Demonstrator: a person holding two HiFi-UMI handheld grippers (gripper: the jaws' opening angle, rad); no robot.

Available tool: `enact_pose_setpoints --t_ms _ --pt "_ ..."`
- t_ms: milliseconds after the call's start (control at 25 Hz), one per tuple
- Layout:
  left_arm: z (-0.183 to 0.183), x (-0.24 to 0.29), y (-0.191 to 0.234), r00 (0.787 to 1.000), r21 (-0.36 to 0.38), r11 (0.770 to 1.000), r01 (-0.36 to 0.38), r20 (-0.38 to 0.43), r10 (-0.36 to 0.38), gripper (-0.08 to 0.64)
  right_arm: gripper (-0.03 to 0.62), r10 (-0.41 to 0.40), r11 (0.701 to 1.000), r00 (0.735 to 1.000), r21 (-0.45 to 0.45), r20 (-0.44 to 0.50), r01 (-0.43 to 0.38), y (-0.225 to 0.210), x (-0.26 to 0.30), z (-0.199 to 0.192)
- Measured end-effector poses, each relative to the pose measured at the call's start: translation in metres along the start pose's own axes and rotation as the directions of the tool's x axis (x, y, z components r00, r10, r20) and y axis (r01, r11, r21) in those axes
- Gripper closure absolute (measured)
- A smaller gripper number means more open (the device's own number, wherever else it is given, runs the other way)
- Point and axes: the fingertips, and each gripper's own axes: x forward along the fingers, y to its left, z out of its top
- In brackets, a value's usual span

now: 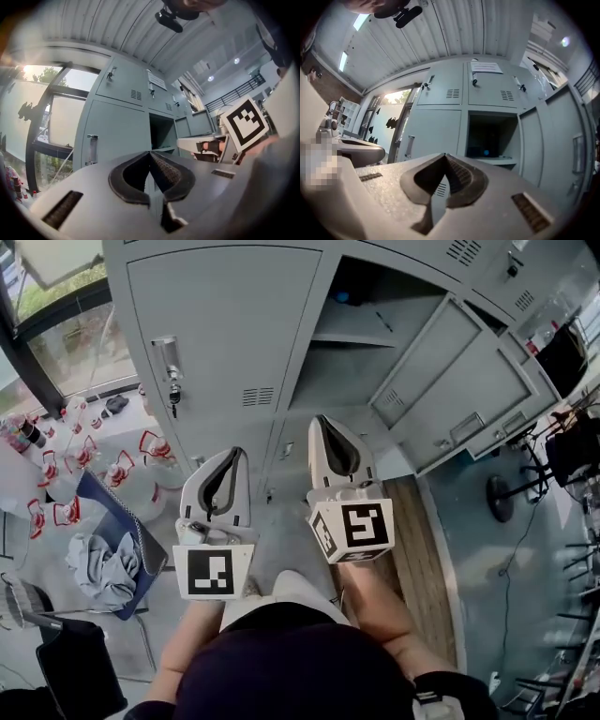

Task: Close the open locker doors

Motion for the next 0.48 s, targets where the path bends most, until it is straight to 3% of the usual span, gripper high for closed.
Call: enact_pose_setpoints --t_ms 240,480 --pt "0.003 0.023 -0.060 0.997 0.004 0.997 0.079 0.001 -0.079 0.557 0.592 -0.086 0.996 0.996 -0.004 -0.001 0.086 -0.065 -0.039 -0.007" --pt "0.012 0.052 -0.121 0.996 0.019 0.996 0.086 -0.003 -0.086 0.557 0.592 -0.059 0.998 0.998 -0.020 0.007 0.060 -0.119 -0.066 -0.006"
